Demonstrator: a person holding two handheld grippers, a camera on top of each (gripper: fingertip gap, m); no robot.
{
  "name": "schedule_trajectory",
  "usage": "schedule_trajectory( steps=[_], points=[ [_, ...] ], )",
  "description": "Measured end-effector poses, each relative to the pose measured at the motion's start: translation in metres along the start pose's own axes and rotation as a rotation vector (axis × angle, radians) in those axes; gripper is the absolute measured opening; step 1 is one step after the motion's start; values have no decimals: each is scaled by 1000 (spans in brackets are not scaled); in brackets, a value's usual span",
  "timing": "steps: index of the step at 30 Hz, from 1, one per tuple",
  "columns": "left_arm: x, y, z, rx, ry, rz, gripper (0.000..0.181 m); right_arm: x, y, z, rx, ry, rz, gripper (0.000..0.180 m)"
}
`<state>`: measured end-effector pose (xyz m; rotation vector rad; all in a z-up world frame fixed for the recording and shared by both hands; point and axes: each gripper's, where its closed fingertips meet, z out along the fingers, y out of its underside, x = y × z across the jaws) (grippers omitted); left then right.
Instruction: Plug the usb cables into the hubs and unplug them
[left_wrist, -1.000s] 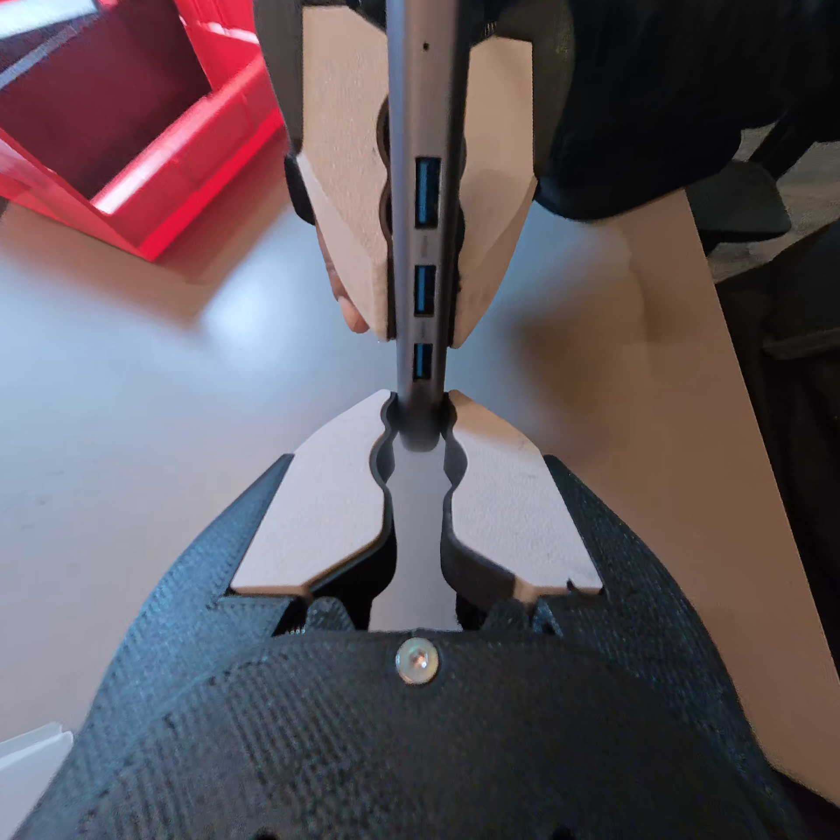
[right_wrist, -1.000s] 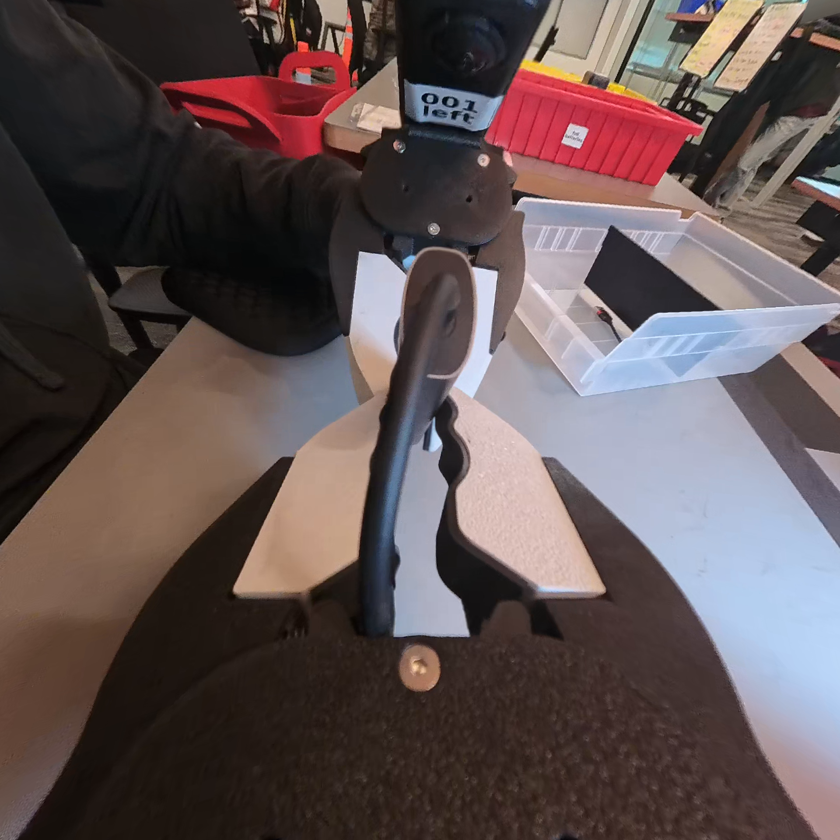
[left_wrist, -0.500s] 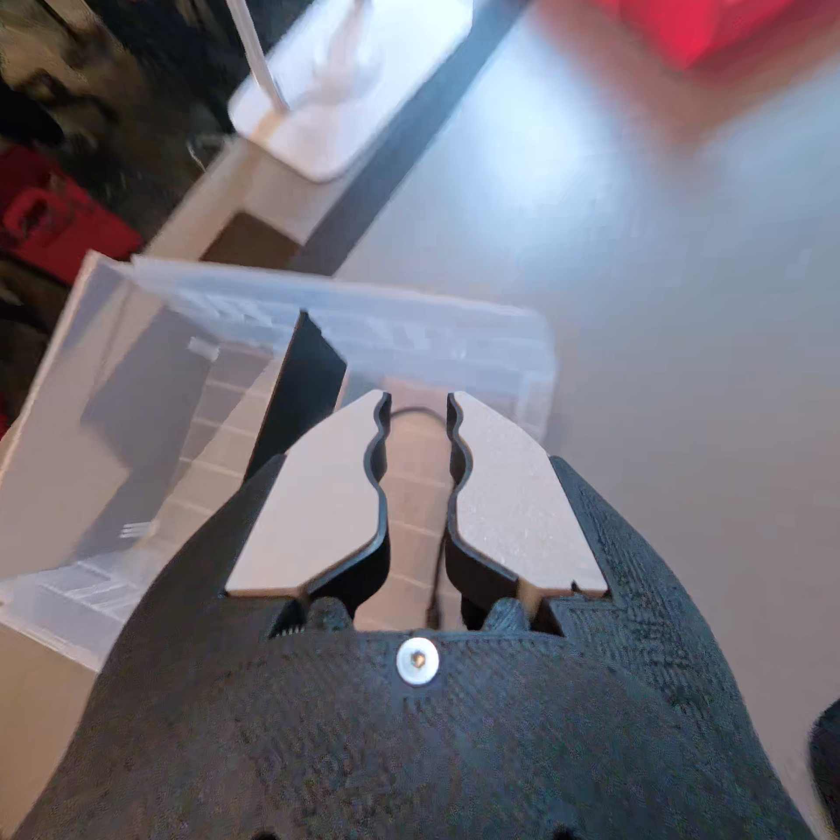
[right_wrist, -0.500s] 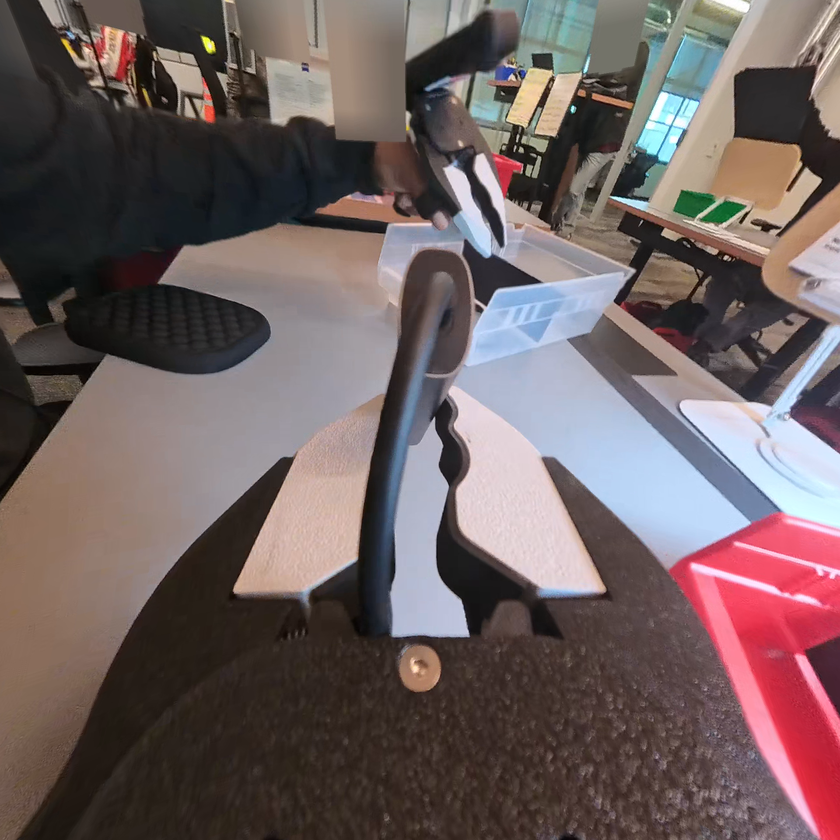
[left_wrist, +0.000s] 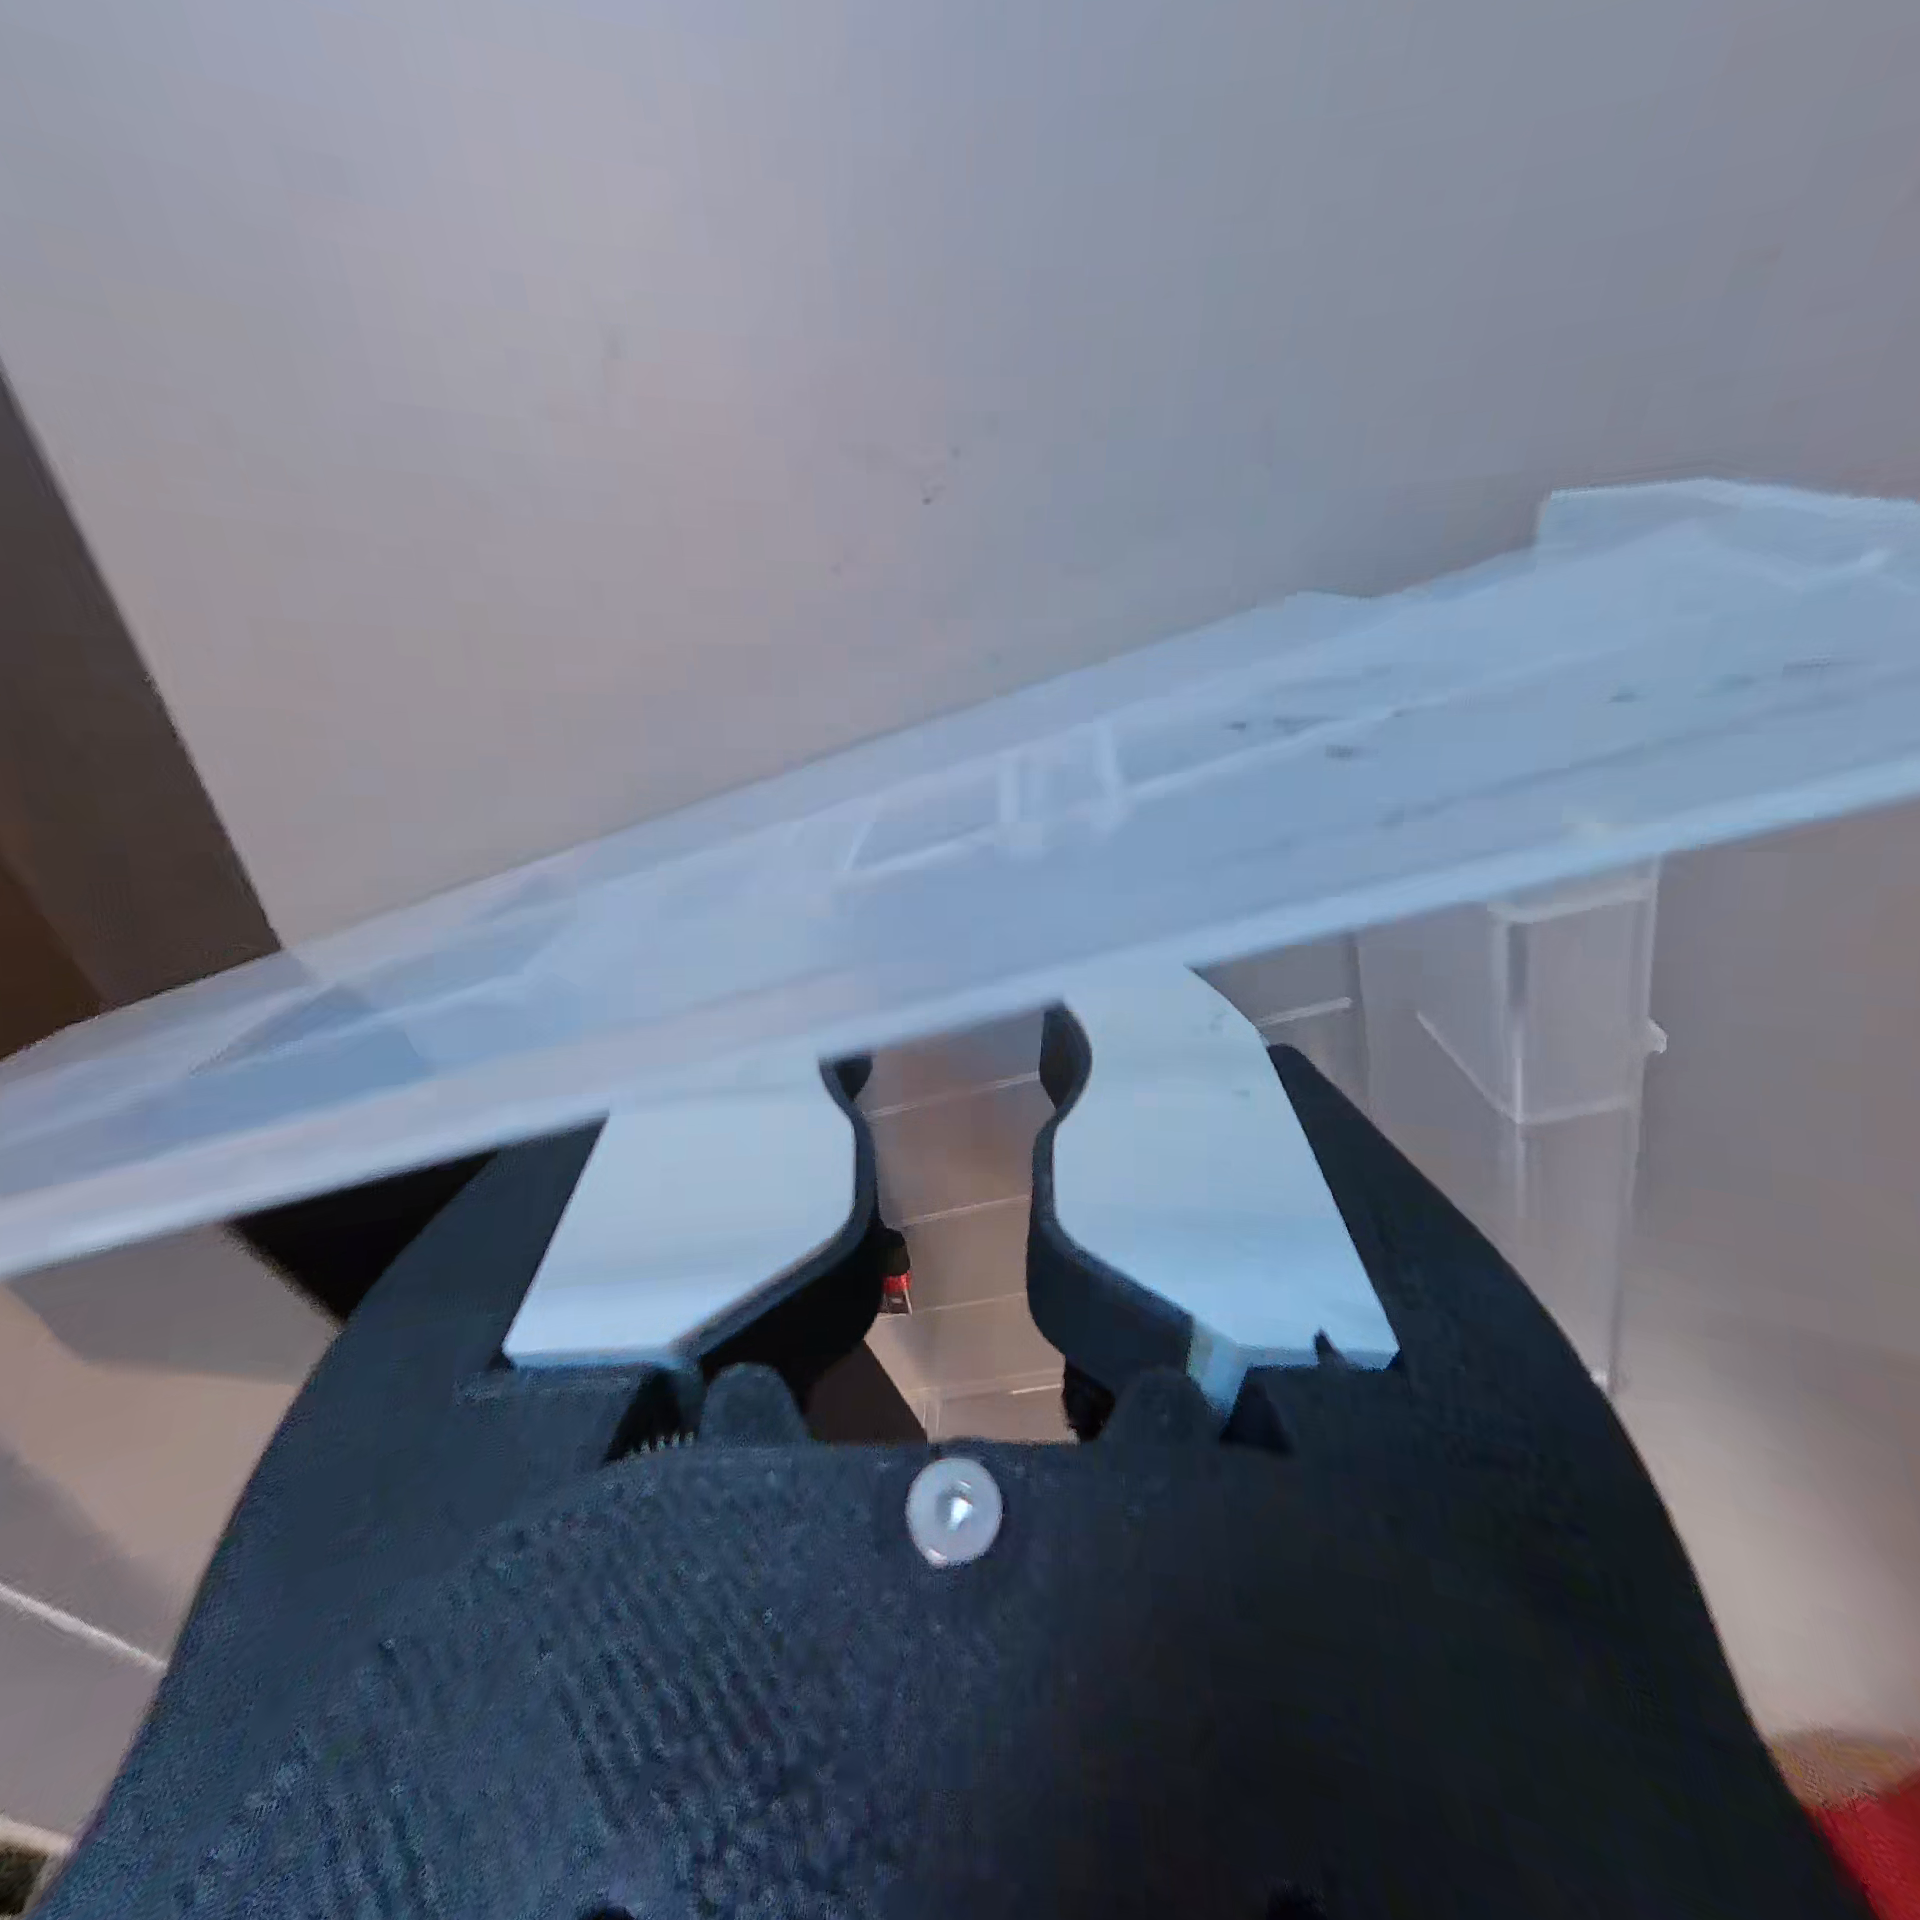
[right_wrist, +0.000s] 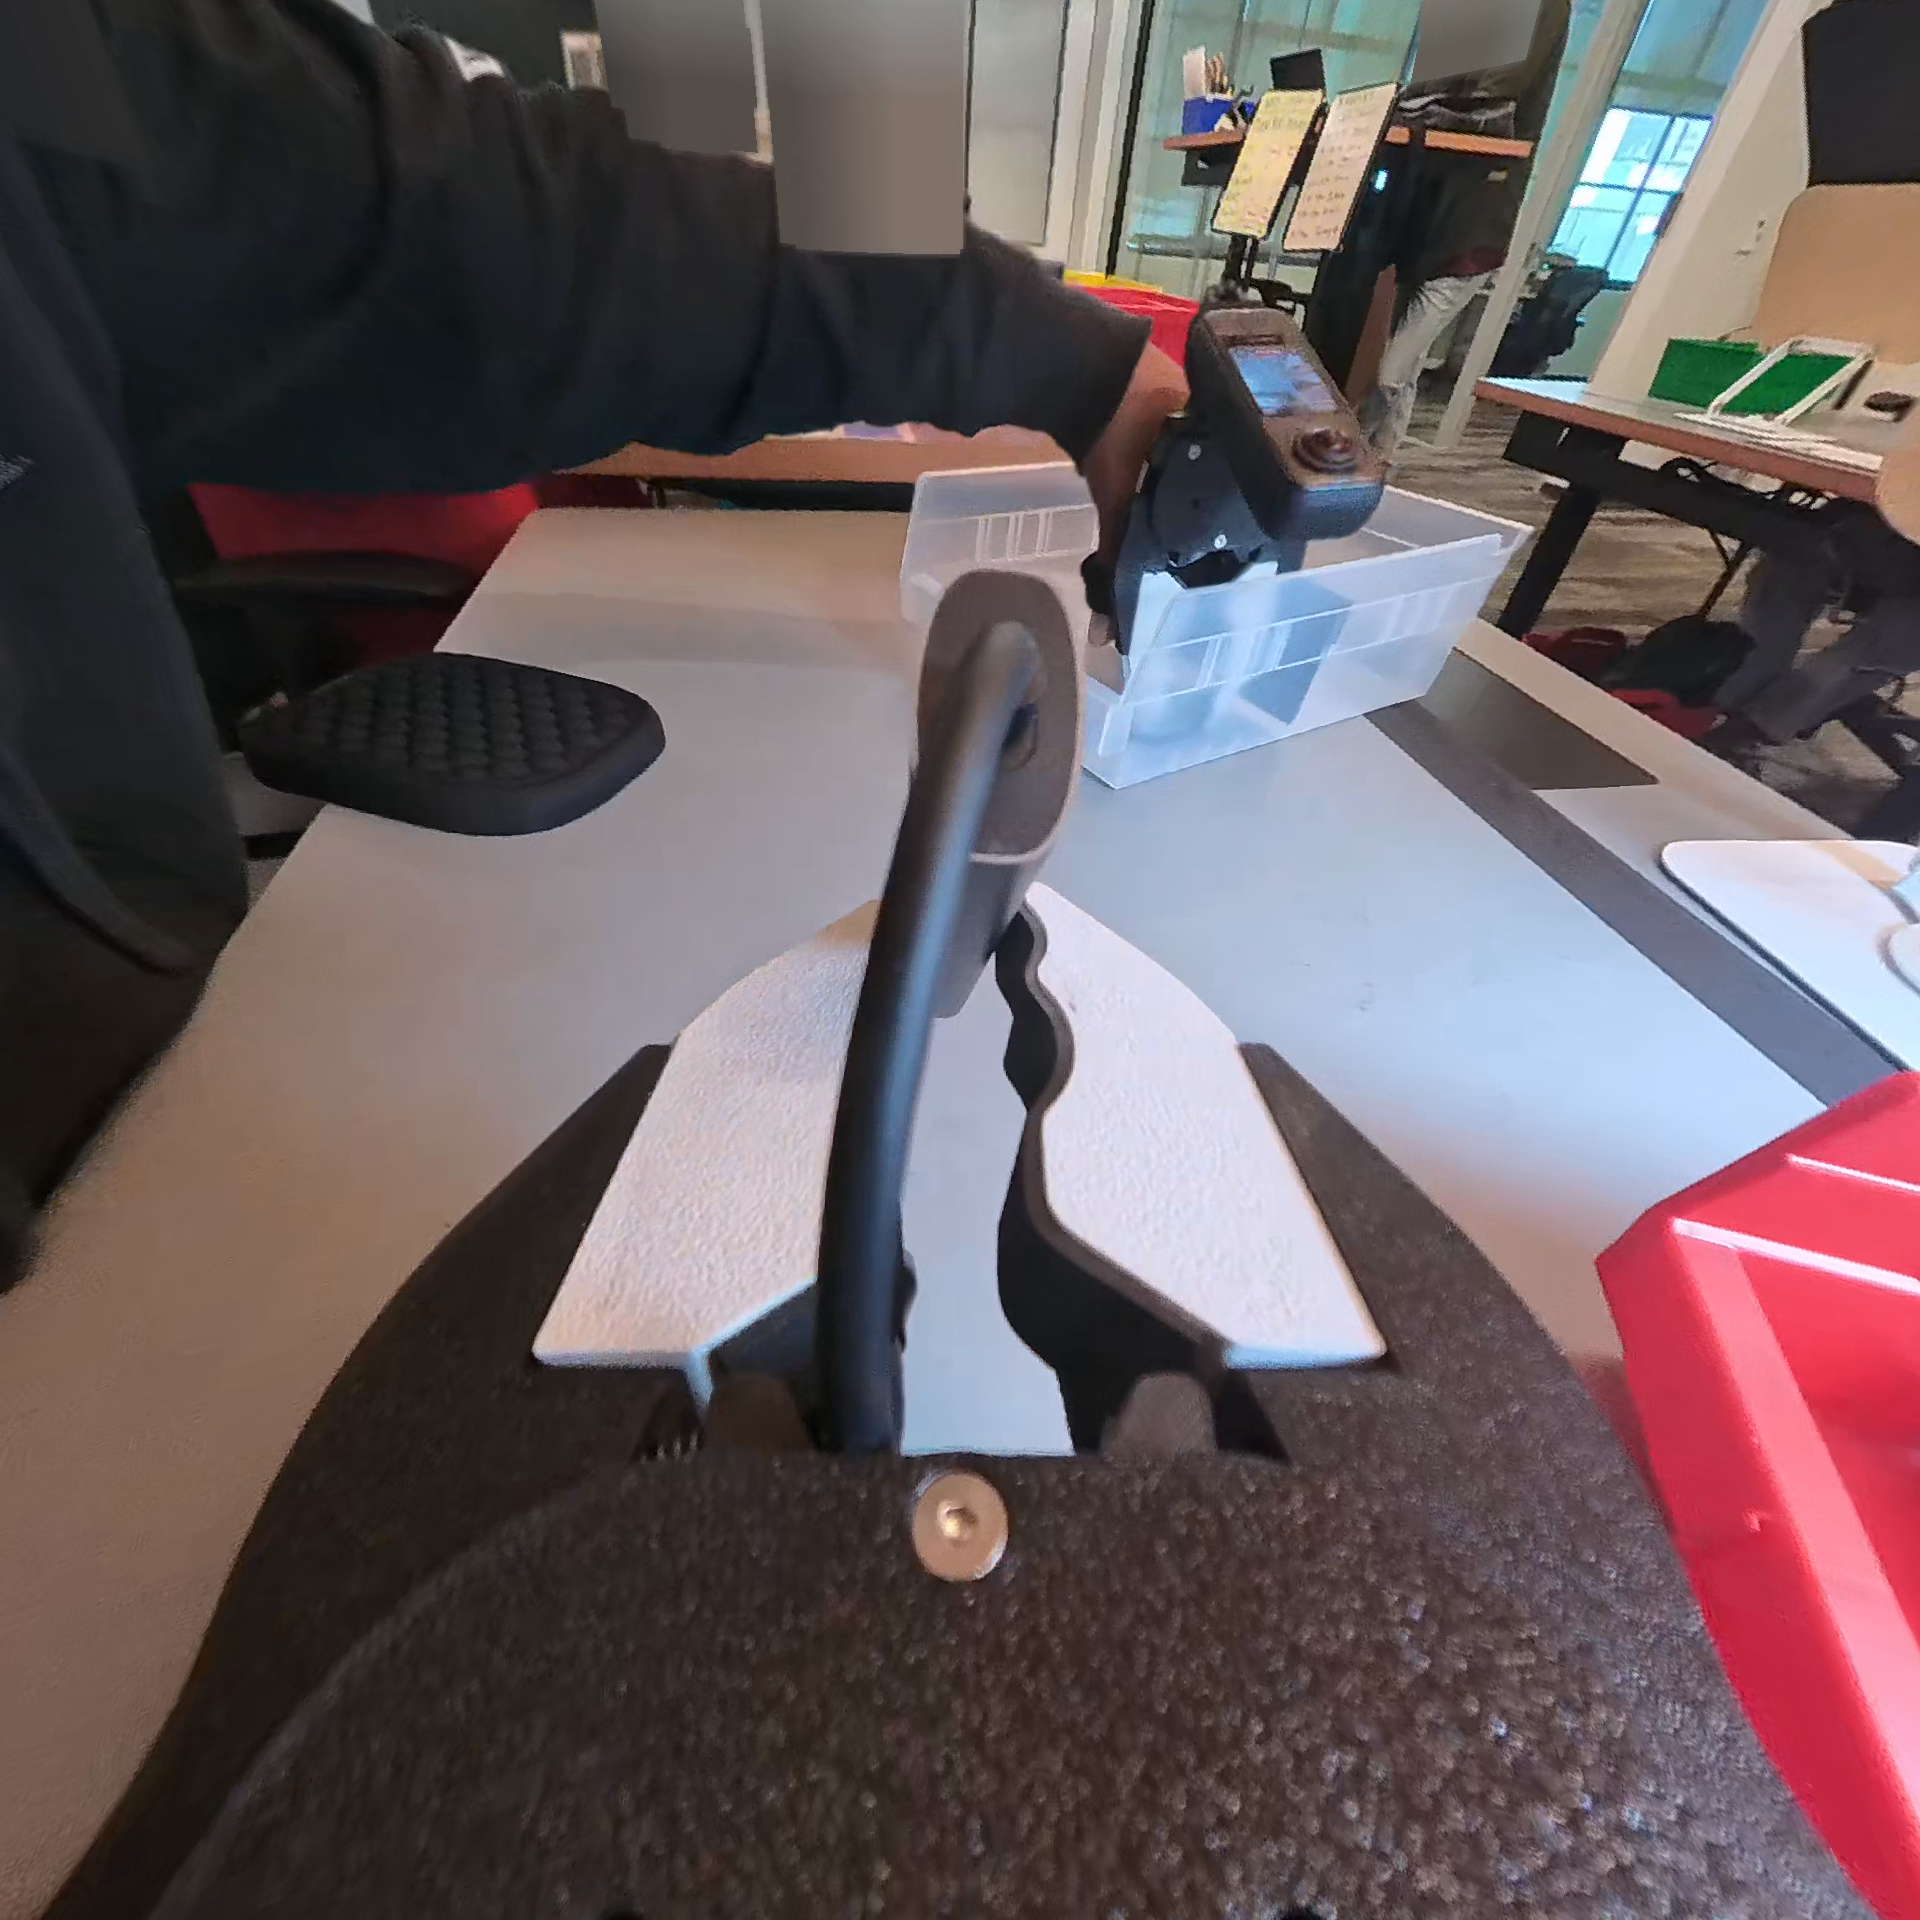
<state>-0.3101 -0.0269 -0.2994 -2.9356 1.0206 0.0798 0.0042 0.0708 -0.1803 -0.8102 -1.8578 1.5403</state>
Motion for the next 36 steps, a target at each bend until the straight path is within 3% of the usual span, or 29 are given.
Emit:
schedule_trajectory(
  steps=[8,14,17,21,23,26,30,33,36],
  points=[
    [12,-2,1,0,107,70,6,5,6,-4,0,-7,32,17],
    [12,18,-7,33,-27,-41,3,3,0,-5,5,3,8,17],
    [7,29,-51,133,-107,-185,3,2,-7,-7,22,13,-11,17],
    [8,31,-138,274,-257,-315,3,0,-18,-11,50,31,-32,17],
    [18,20,-177,344,-312,-364,3,0,-23,-12,60,46,-44,17],
    [55,-15,-213,481,-229,-439,3,-2,-30,-16,80,61,-56,17],
    [116,-66,-191,576,-12,-499,3,-5,-39,-20,87,81,-81,17],
    [158,-92,-135,590,195,-580,3,-5,-39,-20,85,88,-86,17],
    [174,-98,-75,562,271,-637,3,-3,-36,-18,78,87,-76,17]
  ],
)
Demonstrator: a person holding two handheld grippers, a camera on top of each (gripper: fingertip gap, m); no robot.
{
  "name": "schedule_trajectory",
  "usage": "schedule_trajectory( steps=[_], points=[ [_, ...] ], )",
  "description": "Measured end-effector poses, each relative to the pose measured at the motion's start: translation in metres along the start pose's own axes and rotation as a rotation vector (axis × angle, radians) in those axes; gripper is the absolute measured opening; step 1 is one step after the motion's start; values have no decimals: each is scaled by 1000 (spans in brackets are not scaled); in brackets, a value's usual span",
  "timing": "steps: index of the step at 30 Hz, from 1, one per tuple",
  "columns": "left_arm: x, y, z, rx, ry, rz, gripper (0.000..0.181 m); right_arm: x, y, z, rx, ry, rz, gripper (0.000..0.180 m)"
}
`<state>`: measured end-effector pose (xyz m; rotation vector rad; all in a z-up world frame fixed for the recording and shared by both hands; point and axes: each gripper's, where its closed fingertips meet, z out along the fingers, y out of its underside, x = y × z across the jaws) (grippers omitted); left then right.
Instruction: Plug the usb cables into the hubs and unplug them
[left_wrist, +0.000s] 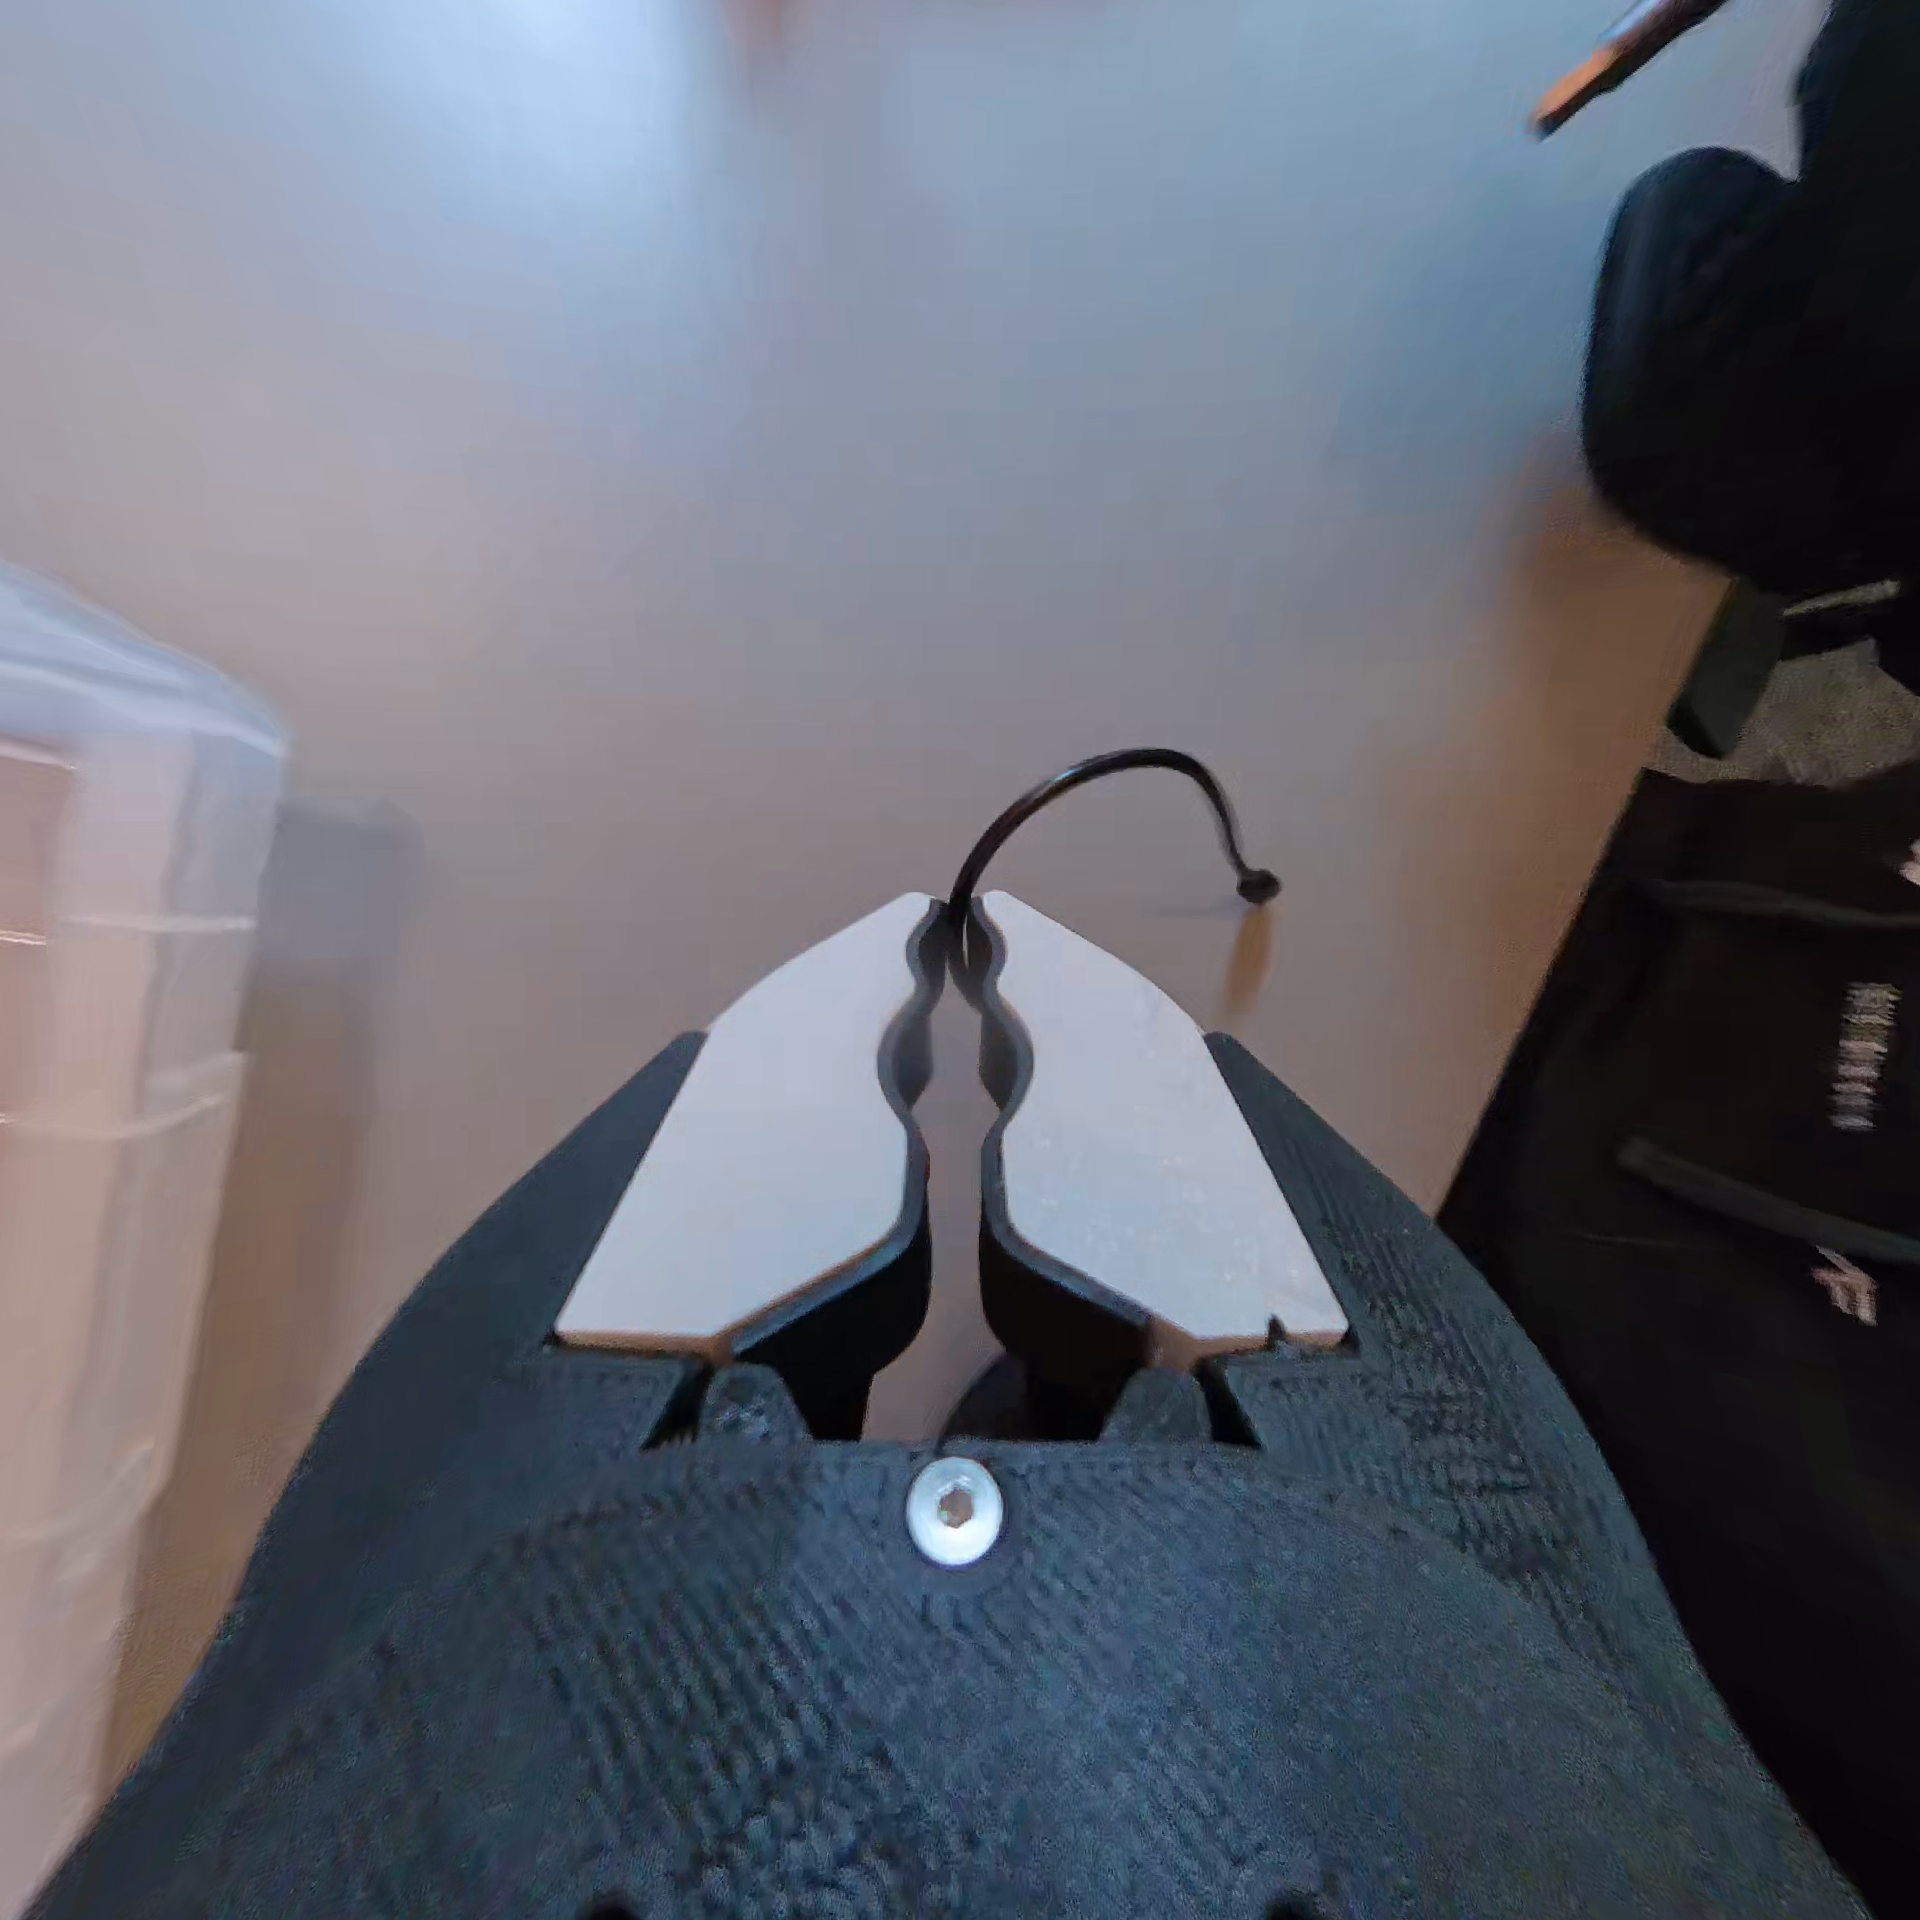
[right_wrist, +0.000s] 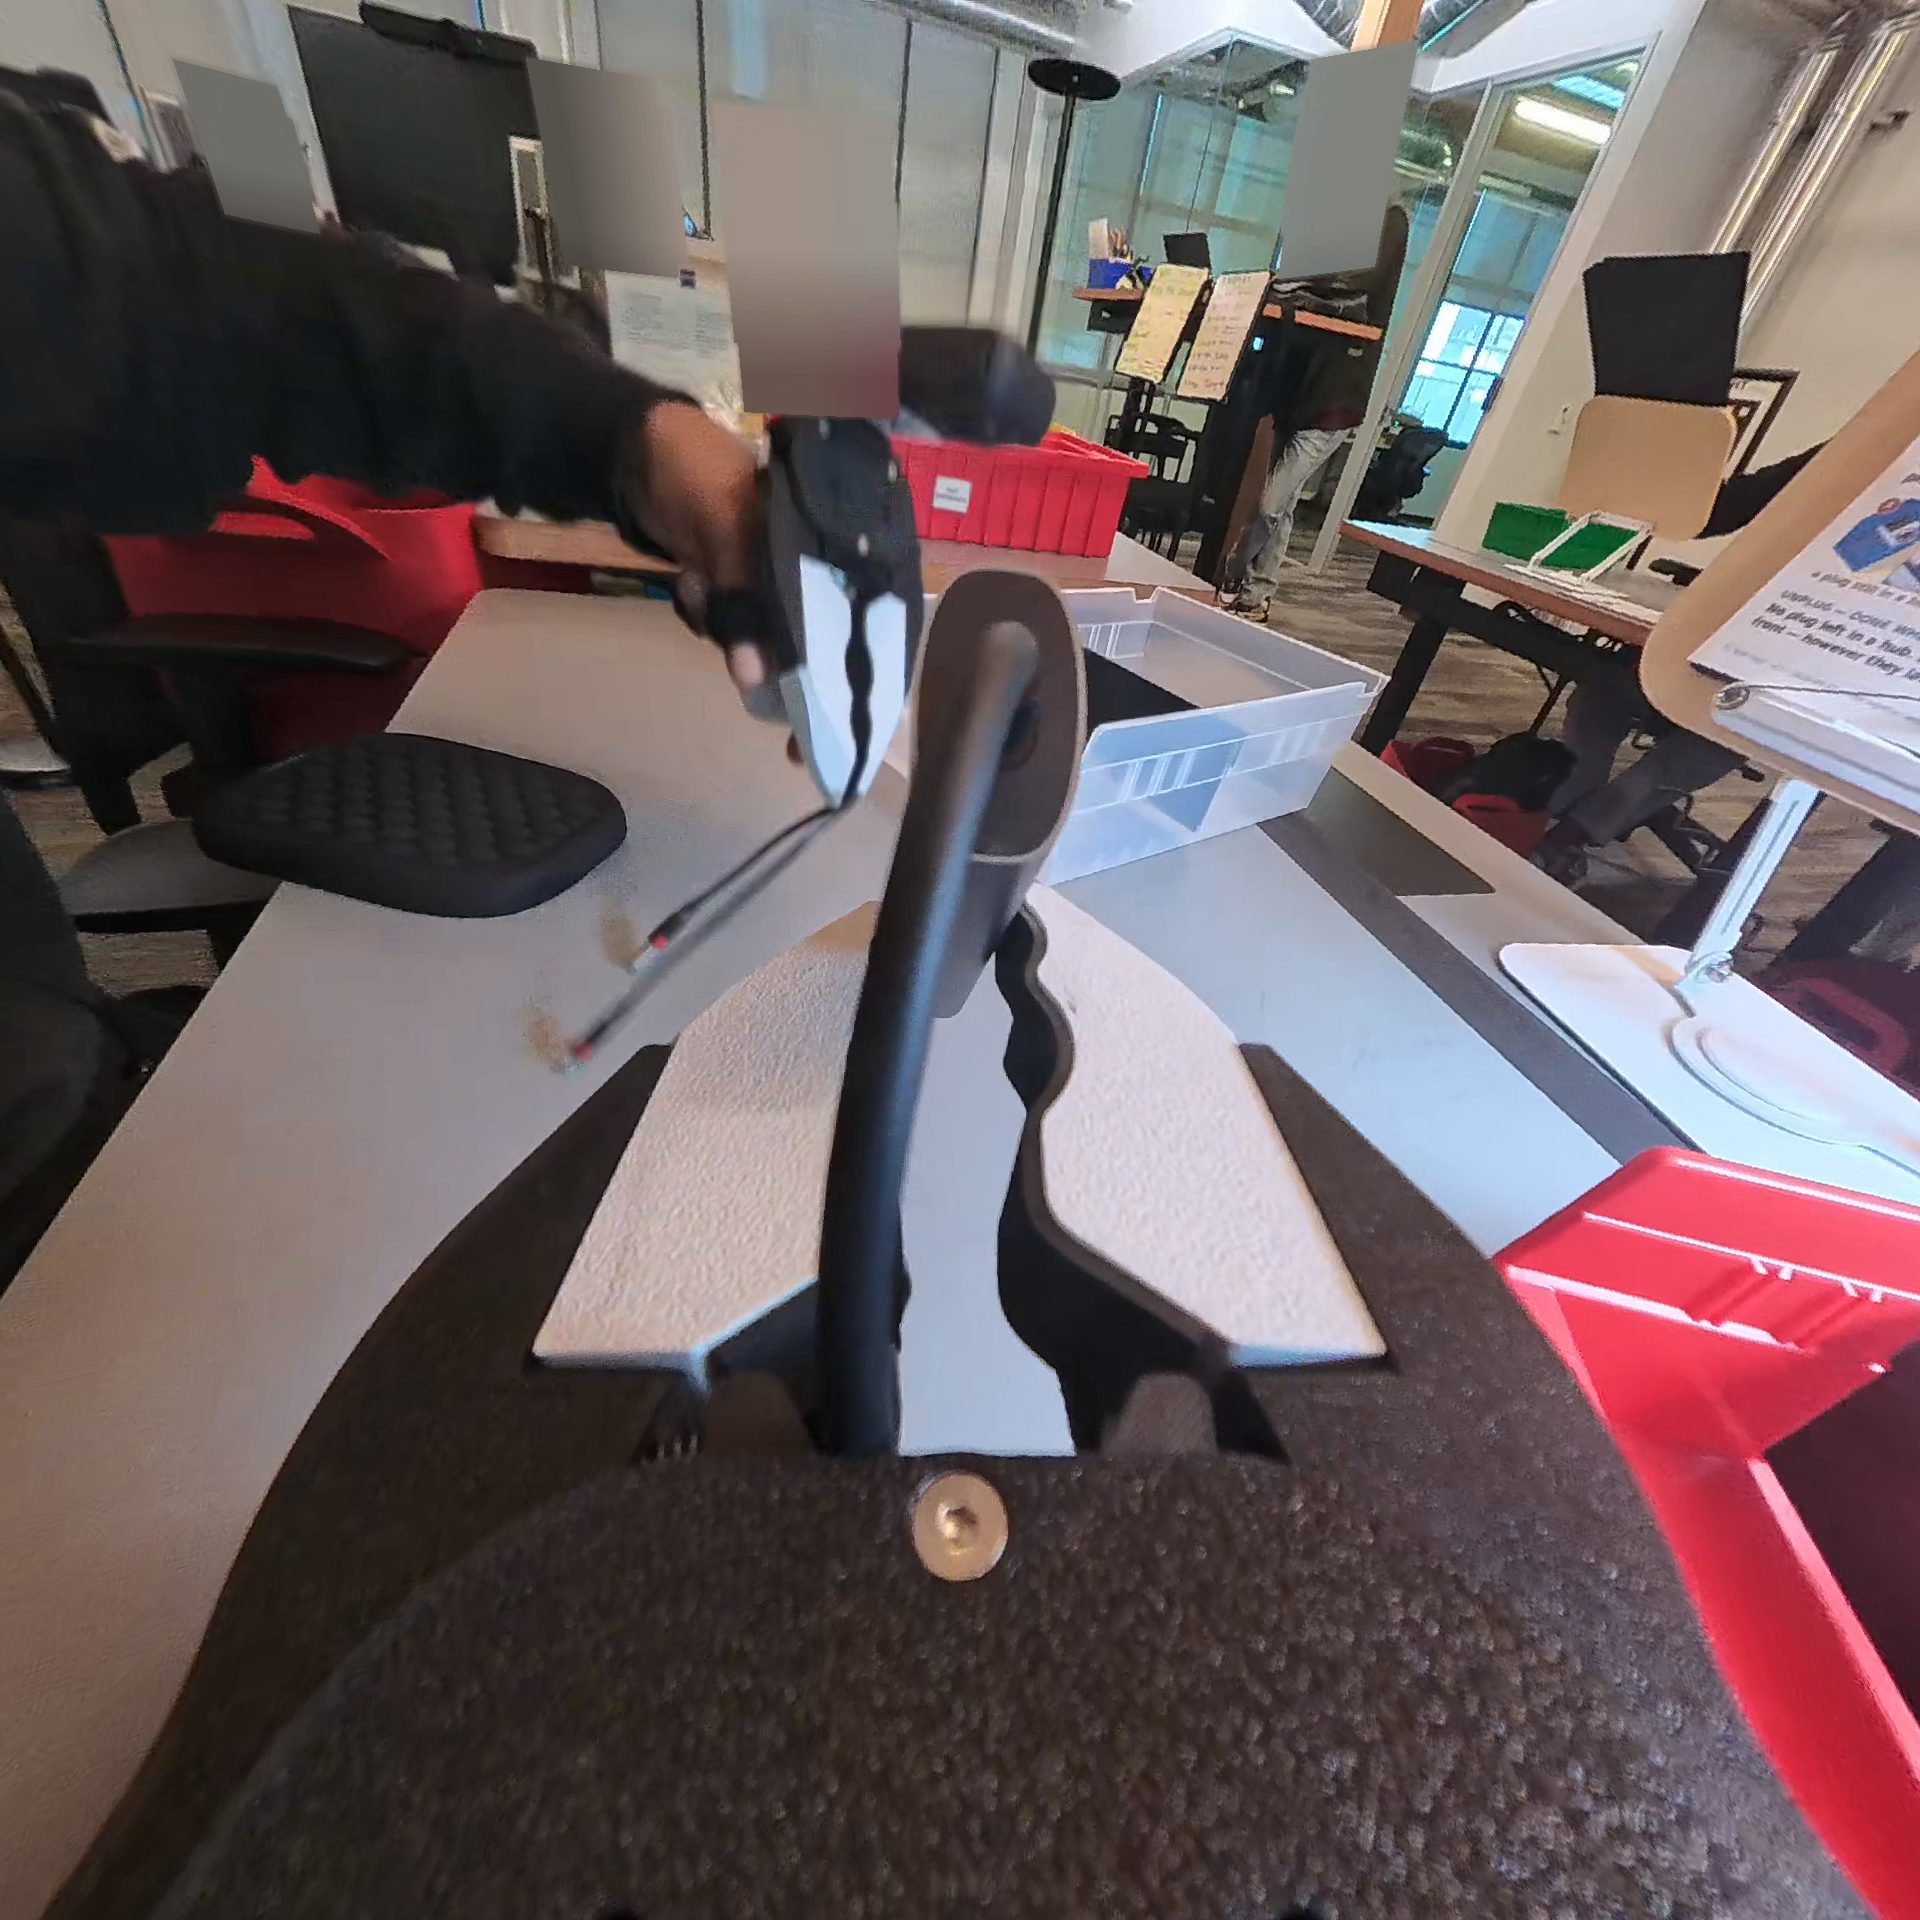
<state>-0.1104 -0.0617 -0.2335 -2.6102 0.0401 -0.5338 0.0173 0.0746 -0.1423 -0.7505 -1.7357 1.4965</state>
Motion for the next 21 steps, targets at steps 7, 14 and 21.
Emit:
schedule_trajectory(
  steps=[7,14,21],
  points=[
    [-25,19,29,-10,-62,79,6,2,8,2,-23,-2,6,17],
    [16,26,22,-77,-2,632,23,5,14,2,-39,5,12,17],
    [22,69,41,-376,-23,1017,27,4,21,5,-57,-14,29,17]
  ],
)
